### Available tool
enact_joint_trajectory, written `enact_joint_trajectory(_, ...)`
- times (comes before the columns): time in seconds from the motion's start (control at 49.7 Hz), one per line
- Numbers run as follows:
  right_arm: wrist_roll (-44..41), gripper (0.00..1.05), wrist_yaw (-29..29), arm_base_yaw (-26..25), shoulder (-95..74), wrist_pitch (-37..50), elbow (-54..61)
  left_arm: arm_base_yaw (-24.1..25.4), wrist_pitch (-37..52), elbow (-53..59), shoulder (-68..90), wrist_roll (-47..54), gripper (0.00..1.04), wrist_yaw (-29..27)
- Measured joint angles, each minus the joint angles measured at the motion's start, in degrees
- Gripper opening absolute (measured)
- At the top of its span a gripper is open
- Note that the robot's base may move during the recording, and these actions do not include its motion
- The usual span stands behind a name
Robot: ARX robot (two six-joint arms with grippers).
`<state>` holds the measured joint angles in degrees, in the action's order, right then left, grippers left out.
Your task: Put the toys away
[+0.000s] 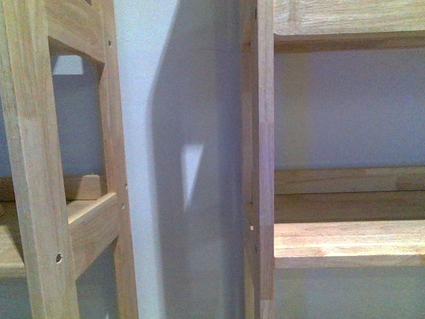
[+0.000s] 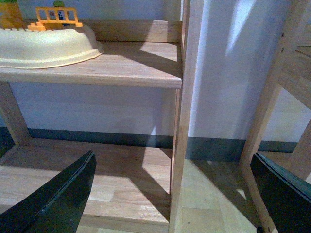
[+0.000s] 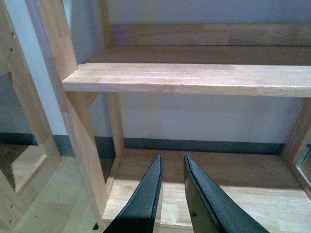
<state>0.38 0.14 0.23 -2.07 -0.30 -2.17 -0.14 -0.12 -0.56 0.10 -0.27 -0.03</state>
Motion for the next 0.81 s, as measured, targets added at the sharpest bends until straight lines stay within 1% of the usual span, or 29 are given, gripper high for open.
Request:
enact_joint_trajectory(0.363, -0.1, 0.19, 0.0, 0.0, 1.6, 0.0, 1.4, 0.0, 0.0, 0.0, 0.0, 0.0, 0.99, 0.0)
enact_joint_trajectory(0.463, 0.0, 0.38, 0.0, 0.0, 1.6, 0.0, 1.4, 0.0, 0.0, 0.0, 0.0, 0.0, 0.99, 0.0)
enact_joint_trajectory(0.604, 0.0, 0.60, 0.0, 0.0, 1.7, 0.0, 1.4, 0.0, 0.0, 0.0, 0.0, 0.0, 0.99, 0.0)
enact_joint_trajectory(0.745, 0.0, 0.79, 0.0, 0.0, 1.7, 0.0, 1.4, 0.0, 0.0, 0.0, 0.0, 0.0, 0.99, 0.0)
enact_joint_trajectory(0.806, 0.0, 0.91, 0.0, 0.0, 1.7, 0.0, 1.4, 0.0, 0.0, 0.0, 0.0, 0.0, 0.99, 0.0)
